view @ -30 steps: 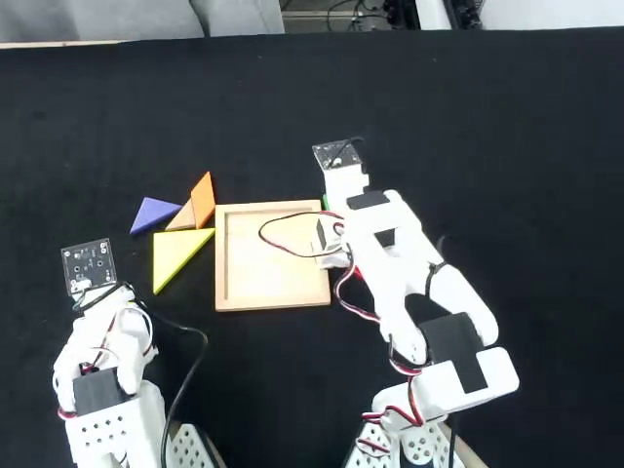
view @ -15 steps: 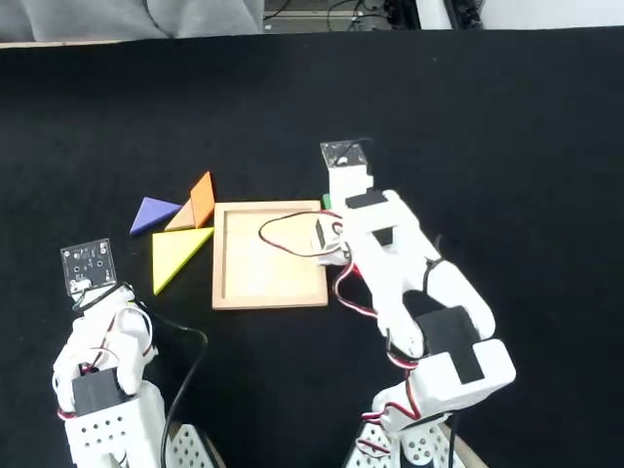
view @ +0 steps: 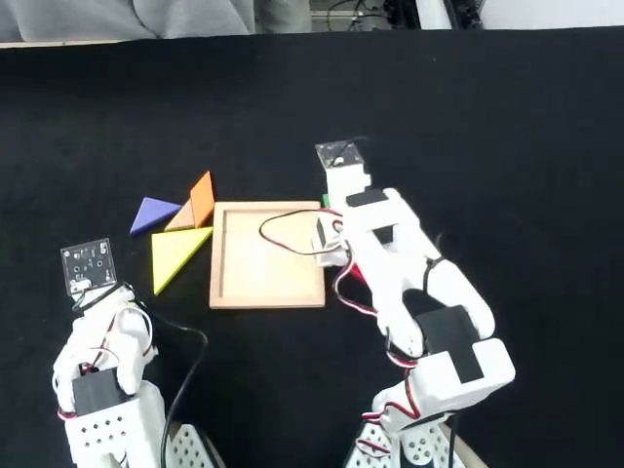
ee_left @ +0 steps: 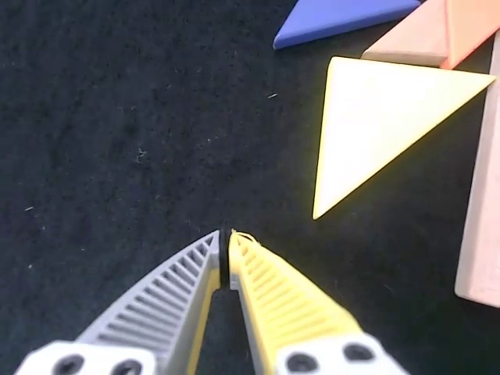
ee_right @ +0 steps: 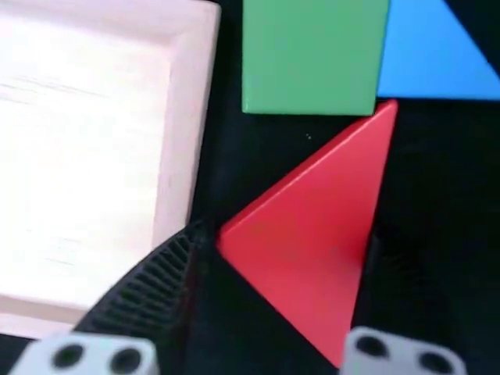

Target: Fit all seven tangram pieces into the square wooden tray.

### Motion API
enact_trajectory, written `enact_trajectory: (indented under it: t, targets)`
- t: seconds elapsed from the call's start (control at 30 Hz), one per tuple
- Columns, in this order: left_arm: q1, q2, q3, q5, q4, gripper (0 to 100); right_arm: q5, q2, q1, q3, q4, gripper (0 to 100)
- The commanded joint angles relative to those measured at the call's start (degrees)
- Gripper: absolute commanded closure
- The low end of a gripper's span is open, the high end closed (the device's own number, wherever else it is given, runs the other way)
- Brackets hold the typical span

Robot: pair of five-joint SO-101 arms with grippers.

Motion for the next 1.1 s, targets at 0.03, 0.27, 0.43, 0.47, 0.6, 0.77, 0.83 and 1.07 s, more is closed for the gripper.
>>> enact_trajectory:
  t: [0.03,0.27,0.43,0.47,0.6,0.77,0.83,1.07]
  targets:
    - [-0.48,-0.44,1.01,-0.18,-0.35,97,0.7,-0.13,0.26,-2.77,0.26,81.1]
    - [-0.48,-0.44,1.01,-0.18,-0.35,97,3.6,-2.24,0.79,-3.56,2.37,81.4]
    - [-0.48,-0.44,1.01,-0.18,-0.35,97,12.57,-12.97,0.79,-7.08,11.78,81.4]
    - [-0.48,-0.44,1.01,-0.18,-0.35,97,14.42,-15.52,0.79,-7.52,13.19,81.4]
    - [-0.48,-0.44,1.01,-0.18,-0.35,97,25.41,-25.01,-1.23,-8.22,14.95,81.4]
    - [-0.57,-0.62,1.01,-0.18,-0.35,97,43.34,-29.23,-11.96,-7.43,16.62,81.4]
    - [-3.3,-0.7,1.01,-0.26,-0.97,97,45.01,-28.0,-17.05,-7.69,16.53,81.4]
    - [-21.85,-0.62,0.92,-0.18,-10.55,97,54.15,-12.79,-24.35,-18.77,24.18,81.2]
